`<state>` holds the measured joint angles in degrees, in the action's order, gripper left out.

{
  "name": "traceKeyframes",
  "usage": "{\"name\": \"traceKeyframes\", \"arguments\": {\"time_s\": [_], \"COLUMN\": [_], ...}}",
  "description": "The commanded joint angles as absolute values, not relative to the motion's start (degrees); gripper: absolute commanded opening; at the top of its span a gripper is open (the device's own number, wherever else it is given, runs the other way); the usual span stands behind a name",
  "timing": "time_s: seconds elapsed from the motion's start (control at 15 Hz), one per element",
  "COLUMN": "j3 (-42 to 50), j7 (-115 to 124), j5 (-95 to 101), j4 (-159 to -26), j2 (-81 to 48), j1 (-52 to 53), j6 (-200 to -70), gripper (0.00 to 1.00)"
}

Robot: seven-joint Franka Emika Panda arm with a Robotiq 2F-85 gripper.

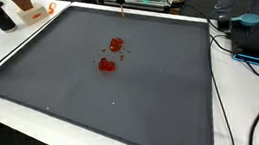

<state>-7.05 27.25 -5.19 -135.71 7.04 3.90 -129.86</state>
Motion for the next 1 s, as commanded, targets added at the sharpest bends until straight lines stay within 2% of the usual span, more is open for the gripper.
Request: {"name": "traceKeyframes", "arguments": {"time_s": [0.0,0.47,0.53,0.93], "j3": [-7.07,-7.11,-7.11,-10.63], "j7": [27.23,27.23,27.23,52.20], "j5": [-5.11,-5.08,-5.08,16.51], "j4": [-135.68,-135.71,-135.71,-131.45], "j2": [7.21,7.31,7.31,3.05], "j1": [3.97,3.97,3.97,3.92], "j6": [-129.61,-129.28,-129.25,-123.48], "gripper": [0.12,0.12,0.03,0.03]}}
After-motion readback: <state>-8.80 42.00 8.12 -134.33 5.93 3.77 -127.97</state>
